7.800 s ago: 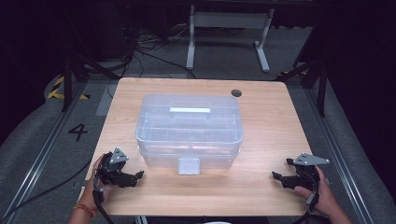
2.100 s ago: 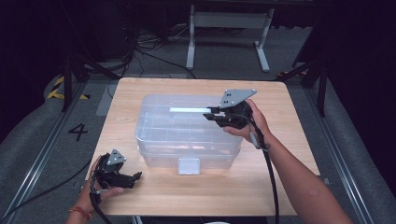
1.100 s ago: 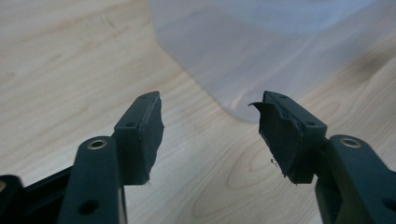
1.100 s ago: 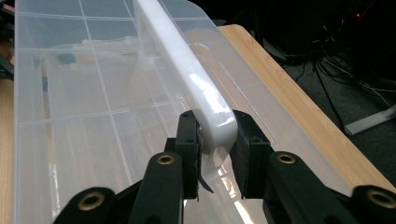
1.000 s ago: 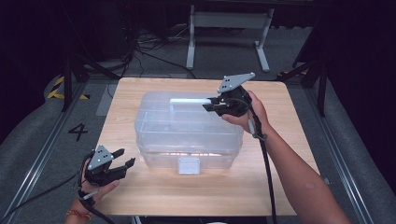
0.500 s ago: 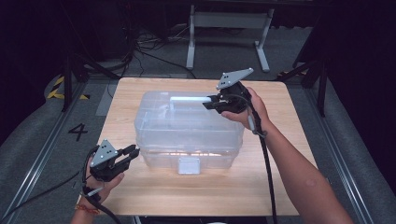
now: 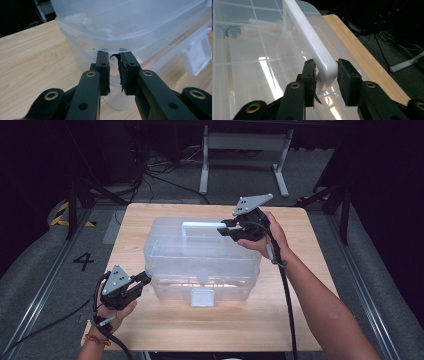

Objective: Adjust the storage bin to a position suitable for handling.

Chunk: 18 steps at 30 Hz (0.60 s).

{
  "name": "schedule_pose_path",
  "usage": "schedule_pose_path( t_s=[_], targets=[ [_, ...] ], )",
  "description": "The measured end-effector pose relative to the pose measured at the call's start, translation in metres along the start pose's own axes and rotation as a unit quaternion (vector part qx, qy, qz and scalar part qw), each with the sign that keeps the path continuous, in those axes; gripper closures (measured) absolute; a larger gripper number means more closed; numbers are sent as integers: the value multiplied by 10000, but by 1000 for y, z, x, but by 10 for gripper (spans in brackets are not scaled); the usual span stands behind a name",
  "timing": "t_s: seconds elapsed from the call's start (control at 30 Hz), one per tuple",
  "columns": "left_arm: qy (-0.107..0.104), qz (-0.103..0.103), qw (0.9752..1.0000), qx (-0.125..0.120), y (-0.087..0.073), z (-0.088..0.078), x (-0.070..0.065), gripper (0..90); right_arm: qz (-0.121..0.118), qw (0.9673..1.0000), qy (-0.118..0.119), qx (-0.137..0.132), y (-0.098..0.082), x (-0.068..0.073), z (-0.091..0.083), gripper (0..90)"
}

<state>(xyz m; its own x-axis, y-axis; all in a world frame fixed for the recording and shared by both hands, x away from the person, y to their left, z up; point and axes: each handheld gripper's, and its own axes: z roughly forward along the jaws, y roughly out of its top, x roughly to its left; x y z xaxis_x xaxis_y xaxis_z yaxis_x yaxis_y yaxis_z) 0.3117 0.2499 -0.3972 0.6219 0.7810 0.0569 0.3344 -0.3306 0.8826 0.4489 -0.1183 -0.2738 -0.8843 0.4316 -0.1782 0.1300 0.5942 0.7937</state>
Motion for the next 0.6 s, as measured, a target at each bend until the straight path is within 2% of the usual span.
schedule_pose_path(
  t_s=[0.17,0.3,0.47,0.5,0.53,0.57,0.6],
  targets=[
    [-16,5,10000,21,1,-1,1,795,93,9998,-86,-146,-6,-2,-11,615],
    [2,72,9999,87,2,-2,1,794,195,9991,-333,-184,-17,-6,-22,471],
    [-23,114,9998,150,5,-3,3,793,211,9983,-494,-233,-29,-7,-38,416],
    [0,119,9998,142,7,-3,3,793,228,9980,-518,-266,-31,-7,-42,409],
    [-1,134,9998,137,8,-3,3,789,281,9967,-666,-373,-36,-7,-54,374],
    [24,147,9998,122,10,-4,3,789,286,9960,-714,-446,-39,-7,-59,374],
    [24,147,9998,122,10,-4,3,788,286,9960,-714,-446,-39,-7,-59,374]
  ],
)
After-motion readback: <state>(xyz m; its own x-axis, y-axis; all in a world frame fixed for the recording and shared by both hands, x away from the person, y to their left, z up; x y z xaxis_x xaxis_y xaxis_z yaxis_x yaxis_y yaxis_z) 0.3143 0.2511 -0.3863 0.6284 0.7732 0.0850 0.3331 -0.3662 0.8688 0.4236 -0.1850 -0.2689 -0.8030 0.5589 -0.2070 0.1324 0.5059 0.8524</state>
